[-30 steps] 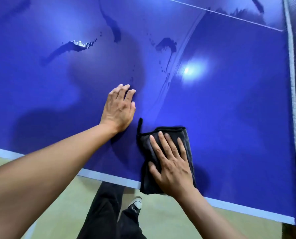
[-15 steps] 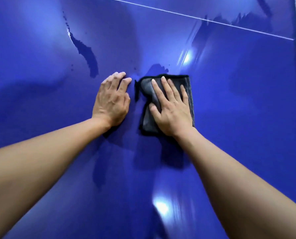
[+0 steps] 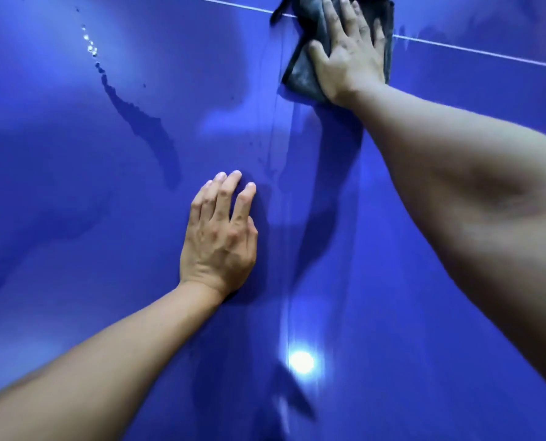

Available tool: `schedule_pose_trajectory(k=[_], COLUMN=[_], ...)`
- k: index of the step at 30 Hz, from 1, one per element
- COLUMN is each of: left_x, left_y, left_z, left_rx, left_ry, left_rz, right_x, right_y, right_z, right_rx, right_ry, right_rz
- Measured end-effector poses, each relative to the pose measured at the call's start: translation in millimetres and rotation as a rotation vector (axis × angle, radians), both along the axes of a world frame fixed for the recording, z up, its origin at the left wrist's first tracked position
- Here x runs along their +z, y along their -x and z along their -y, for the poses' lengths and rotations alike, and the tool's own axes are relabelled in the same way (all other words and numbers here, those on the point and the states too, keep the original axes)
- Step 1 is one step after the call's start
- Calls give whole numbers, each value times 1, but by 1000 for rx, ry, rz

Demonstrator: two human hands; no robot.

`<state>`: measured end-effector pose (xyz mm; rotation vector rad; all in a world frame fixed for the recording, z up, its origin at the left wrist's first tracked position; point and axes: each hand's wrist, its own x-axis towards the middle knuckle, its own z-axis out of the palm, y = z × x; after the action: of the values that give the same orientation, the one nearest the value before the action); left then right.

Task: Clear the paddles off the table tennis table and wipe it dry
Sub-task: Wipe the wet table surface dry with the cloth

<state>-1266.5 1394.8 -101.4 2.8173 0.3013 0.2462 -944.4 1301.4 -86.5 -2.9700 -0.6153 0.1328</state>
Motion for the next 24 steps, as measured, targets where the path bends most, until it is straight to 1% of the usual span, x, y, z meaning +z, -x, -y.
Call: schedule_pose_trajectory(k=[5,8,13,16,18,21,24], left_x=[-1,-2,2,8,15,21,21], left_y=[0,0,2,6,16,54,120], left_z=[1,1,-2,-8,-16,-28,-33], left_rx=[-4,-6,-8,-7,-10,27,-11], left_ry=[-9,-10,44,219,287,240,131], left_rz=[10,11,29,49,53,43,28], right_x=[-2,-4,-7,-8,-10,-10,-11], right_y=[1,27,118,183,226,285,353], right_z=[-4,-8,-7,1,6,14,24], right_rx=[-44,-95,-16,15,44,56,73], right_ry=[-16,-32,-21,-24,-38,-52,-70], right_rz=[-12,-25,15,28,45,16,12])
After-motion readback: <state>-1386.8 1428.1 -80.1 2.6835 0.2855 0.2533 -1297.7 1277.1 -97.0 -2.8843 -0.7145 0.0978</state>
